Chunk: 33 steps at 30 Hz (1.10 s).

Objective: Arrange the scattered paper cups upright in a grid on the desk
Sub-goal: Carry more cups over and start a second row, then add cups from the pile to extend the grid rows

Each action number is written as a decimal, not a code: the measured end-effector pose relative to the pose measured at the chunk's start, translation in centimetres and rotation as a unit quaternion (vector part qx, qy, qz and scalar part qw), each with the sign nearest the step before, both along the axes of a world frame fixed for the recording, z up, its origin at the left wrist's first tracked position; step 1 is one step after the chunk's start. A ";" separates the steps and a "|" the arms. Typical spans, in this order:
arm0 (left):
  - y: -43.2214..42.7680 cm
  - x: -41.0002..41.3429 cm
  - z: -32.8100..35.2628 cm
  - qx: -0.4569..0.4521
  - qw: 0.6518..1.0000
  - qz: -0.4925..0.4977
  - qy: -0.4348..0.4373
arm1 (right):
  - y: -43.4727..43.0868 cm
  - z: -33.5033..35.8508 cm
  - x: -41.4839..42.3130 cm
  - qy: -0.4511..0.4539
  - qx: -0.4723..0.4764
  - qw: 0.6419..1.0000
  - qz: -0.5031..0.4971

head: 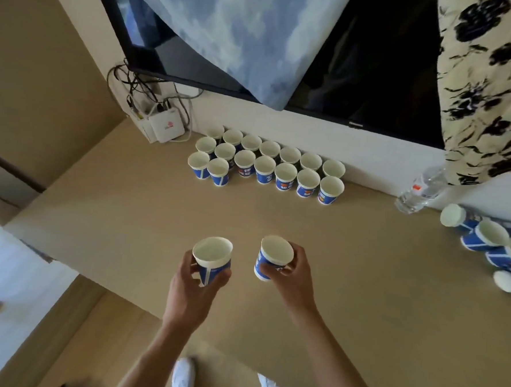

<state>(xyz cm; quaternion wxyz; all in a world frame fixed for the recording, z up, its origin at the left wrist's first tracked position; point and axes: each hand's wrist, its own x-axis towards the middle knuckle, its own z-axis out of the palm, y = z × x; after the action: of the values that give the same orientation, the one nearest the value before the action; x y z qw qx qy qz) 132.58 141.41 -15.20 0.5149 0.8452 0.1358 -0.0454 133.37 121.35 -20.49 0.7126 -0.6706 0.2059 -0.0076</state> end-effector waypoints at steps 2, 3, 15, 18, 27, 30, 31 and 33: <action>1.1 2.2 -0.5 0.001 0.999 -0.033 -0.002 | 1.1 -0.2 0.9 0.003 -0.009 1.000 -0.023; 1.7 3.2 -0.8 0.001 0.999 -0.049 -0.002 | 1.8 -0.1 1.3 0.002 -0.014 0.999 -0.036; 7.7 13.3 -3.7 -0.027 0.980 -0.196 0.001 | 8.8 -2.3 5.1 0.013 -0.041 0.979 -0.200; 8.0 14.7 -5.3 -0.043 0.979 -0.200 -0.007 | 9.4 -3.5 6.5 0.015 -0.046 0.977 -0.206; 8.4 18.4 -11.2 -0.037 0.979 -0.202 -0.020 | 8.9 -8.9 12.6 -0.043 -0.070 0.977 -0.196; 8.4 19.7 -12.1 -0.033 0.977 -0.204 -0.043 | 8.6 -9.7 15.2 -0.073 -0.089 0.976 -0.183; 8.4 20.1 -12.3 -0.036 0.976 -0.207 -0.052 | 8.6 -10.0 16.1 -0.081 -0.096 0.976 -0.176; 8.4 20.9 -12.6 -0.040 0.975 -0.209 -0.069 | 8.6 -10.8 17.9 -0.095 -0.102 0.977 -0.163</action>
<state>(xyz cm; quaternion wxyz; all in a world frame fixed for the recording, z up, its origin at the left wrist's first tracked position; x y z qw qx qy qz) 153.48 149.78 -27.78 0.5357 0.8346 -0.0811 -0.0991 151.29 129.97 -31.24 0.6460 -0.6933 0.2421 -0.2082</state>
